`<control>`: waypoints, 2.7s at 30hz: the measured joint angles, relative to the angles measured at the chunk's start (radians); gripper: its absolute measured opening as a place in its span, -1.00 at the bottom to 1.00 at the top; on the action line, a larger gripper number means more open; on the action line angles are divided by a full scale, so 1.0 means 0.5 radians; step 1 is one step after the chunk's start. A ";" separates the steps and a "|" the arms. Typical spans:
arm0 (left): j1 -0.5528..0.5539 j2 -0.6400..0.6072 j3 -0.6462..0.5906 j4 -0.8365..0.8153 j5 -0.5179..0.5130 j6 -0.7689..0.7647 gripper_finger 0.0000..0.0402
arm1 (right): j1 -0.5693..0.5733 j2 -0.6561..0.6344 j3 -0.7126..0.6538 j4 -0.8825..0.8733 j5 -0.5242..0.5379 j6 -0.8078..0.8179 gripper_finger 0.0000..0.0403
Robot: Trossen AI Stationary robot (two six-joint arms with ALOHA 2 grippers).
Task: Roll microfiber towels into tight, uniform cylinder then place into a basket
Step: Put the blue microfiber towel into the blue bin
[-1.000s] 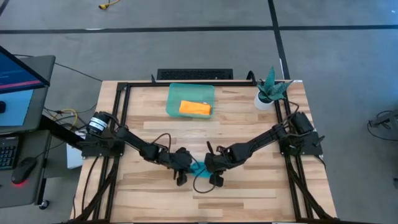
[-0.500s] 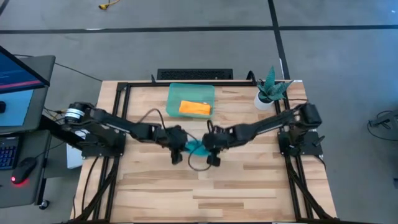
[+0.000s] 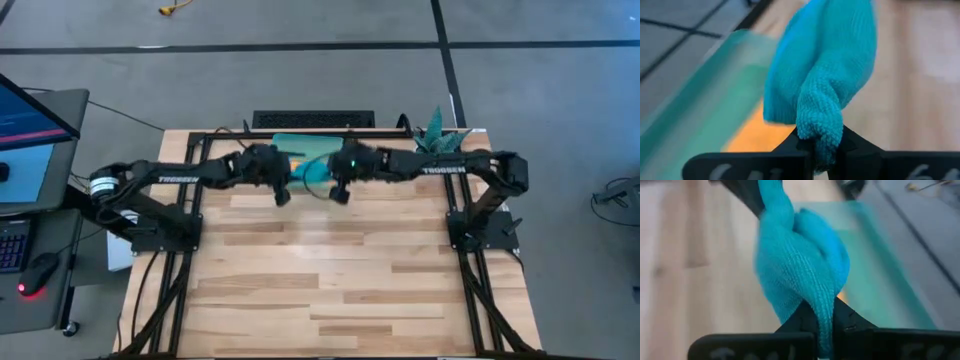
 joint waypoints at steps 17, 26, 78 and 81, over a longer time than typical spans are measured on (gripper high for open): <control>0.478 0.585 0.390 0.073 0.018 0.326 -0.98 | -0.447 0.463 0.148 0.192 -0.099 -0.321 -0.88; 0.551 0.837 0.651 -0.263 -0.069 0.414 -0.98 | -0.560 0.780 0.511 -0.188 -0.133 -0.380 -0.88; 0.600 -0.079 0.629 -0.937 -0.414 0.234 -0.41 | -0.597 0.866 0.930 -0.960 -0.104 -0.374 0.21; 0.591 -0.118 0.561 -0.943 -0.415 0.213 -0.41 | -0.597 0.866 0.981 -1.100 -0.104 -0.386 0.25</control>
